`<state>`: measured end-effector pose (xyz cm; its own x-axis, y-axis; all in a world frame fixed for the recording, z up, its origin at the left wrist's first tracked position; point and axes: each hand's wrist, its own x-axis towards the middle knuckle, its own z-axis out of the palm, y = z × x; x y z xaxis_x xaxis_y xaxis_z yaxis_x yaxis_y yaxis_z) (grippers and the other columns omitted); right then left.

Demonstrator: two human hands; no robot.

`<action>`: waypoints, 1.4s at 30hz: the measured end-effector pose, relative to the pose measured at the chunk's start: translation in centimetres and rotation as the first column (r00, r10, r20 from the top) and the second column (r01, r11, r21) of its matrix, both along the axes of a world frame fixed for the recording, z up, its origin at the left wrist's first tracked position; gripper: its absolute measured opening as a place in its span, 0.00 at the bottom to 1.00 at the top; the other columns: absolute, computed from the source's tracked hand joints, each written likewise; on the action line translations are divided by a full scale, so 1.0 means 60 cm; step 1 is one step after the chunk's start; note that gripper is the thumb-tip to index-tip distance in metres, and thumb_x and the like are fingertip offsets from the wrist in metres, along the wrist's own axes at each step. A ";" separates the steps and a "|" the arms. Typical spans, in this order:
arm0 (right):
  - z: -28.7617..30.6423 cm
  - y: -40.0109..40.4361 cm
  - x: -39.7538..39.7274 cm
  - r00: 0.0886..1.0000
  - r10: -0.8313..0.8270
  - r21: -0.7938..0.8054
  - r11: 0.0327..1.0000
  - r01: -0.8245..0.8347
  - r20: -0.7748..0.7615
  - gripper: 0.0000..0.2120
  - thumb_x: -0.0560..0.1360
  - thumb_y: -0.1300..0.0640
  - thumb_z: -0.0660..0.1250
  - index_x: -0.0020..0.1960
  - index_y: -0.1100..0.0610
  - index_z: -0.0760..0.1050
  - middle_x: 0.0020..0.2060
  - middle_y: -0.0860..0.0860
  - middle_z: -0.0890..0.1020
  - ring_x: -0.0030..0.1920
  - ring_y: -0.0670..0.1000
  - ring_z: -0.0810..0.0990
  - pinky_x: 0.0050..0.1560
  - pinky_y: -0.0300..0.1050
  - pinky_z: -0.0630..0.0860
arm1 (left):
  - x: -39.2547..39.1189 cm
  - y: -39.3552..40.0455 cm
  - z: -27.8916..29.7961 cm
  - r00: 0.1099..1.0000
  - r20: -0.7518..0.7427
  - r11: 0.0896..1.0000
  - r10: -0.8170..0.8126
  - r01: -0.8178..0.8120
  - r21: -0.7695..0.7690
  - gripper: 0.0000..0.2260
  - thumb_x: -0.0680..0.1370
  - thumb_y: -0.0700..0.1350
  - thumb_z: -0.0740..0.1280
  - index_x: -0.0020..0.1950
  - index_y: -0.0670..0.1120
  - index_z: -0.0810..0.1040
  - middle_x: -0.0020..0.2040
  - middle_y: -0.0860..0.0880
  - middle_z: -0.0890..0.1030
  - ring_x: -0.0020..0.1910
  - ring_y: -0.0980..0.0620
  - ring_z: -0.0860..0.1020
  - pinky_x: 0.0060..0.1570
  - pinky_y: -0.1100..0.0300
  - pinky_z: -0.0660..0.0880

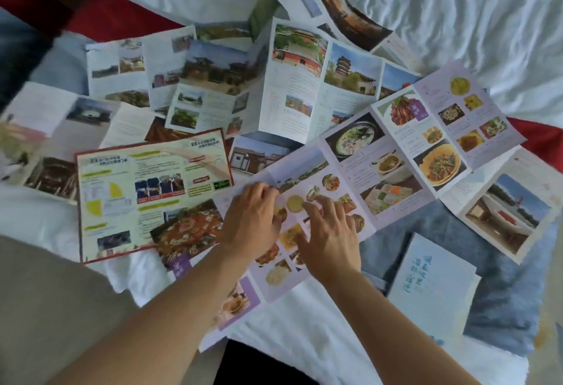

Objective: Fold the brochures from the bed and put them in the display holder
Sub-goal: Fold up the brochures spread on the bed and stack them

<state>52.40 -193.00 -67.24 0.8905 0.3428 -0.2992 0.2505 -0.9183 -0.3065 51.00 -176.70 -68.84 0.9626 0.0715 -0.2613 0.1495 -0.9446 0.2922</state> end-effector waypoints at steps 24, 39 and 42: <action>-0.041 0.107 -0.024 0.998 0.043 -0.126 0.991 -0.047 -0.040 0.36 0.74 0.43 0.70 0.76 0.54 0.62 0.77 0.53 0.61 0.77 0.56 0.56 0.74 0.54 0.61 | 0.026 0.160 -0.003 0.910 -0.321 0.965 0.261 -0.232 0.126 0.14 0.74 0.56 0.61 0.51 0.47 0.70 0.40 0.50 0.78 0.37 0.49 0.77 0.35 0.57 0.70; -0.037 0.098 0.014 0.984 -0.084 0.085 0.992 0.098 -0.155 0.19 0.80 0.60 0.63 0.71 0.57 0.73 0.74 0.52 0.70 0.74 0.54 0.65 0.70 0.56 0.67 | 0.124 0.201 0.075 0.511 -0.832 0.524 0.217 -0.780 -0.342 0.16 0.79 0.44 0.55 0.61 0.37 0.73 0.45 0.38 0.85 0.39 0.41 0.85 0.34 0.54 0.80; -0.035 0.094 0.028 0.968 -0.173 0.208 0.955 0.210 -0.183 0.14 0.80 0.63 0.62 0.62 0.60 0.81 0.67 0.54 0.78 0.66 0.56 0.75 0.61 0.50 0.73 | 0.120 0.182 0.048 0.689 -0.672 0.700 0.272 -0.620 -0.353 0.13 0.81 0.42 0.57 0.63 0.44 0.74 0.52 0.43 0.84 0.45 0.46 0.83 0.43 0.52 0.81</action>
<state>54.06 -187.34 -69.35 0.8922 0.2450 -0.3795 0.0068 -0.8472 -0.5312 58.22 -165.76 -65.94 0.5212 0.1391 -0.8420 0.7984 -0.4281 0.4235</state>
